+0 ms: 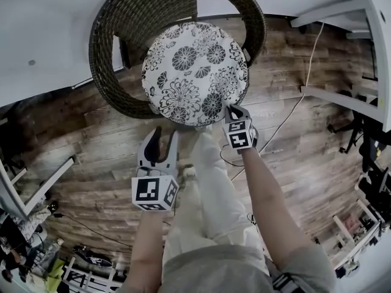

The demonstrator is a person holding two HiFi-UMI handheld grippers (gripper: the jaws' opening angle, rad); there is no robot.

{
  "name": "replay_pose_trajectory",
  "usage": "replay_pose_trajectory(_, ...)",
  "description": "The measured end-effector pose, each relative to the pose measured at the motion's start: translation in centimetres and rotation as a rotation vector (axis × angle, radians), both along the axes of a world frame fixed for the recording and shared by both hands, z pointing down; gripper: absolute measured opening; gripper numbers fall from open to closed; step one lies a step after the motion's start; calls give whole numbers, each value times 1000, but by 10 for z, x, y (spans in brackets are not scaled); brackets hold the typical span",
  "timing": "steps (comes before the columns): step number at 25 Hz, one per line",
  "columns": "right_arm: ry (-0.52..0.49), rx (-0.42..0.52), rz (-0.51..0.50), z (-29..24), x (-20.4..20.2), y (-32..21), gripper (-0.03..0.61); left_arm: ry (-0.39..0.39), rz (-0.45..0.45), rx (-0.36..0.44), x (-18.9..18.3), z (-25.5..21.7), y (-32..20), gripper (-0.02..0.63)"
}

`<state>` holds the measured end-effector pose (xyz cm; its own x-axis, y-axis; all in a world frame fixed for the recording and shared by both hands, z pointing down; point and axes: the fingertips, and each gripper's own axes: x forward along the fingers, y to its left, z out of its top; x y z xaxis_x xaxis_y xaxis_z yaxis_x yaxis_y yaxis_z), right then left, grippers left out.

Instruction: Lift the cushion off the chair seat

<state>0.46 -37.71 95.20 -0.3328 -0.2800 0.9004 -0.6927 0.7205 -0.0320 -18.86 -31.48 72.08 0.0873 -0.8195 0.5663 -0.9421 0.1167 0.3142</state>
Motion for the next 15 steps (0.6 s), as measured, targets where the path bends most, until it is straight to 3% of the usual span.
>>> replay_pose_trajectory(9,9,11,3,-35,2,5,25,-11,1,35,-7,-27,4,160)
replay_pose_trajectory(15,-47,62,45,-88,-5,12,23,-20,7,49,-8,-53,16,156)
